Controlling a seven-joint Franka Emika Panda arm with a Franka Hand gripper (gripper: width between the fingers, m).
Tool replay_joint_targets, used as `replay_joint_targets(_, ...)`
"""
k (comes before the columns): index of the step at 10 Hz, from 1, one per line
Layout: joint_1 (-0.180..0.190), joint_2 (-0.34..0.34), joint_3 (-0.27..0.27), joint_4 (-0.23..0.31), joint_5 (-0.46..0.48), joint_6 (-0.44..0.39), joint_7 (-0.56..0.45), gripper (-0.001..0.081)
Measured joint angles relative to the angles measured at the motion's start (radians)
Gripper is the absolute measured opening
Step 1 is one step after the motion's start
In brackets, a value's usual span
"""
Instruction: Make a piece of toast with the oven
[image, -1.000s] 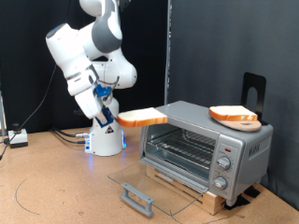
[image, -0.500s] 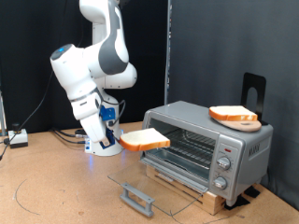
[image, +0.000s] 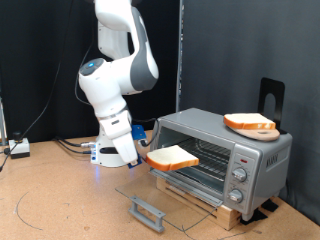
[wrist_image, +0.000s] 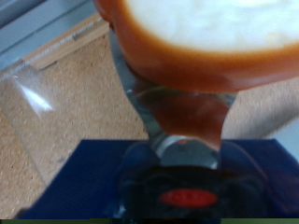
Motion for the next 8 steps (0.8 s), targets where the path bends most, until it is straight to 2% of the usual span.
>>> replay_joint_targets(3, 0.04, -0.017, 0.063, -0.034, 0.028, 0.072, 0.001, 0.0395)
replay_joint_targets(8, 0.075, -0.089, 0.174, -0.11, 0.027, 0.147, 0.031, 0.0395)
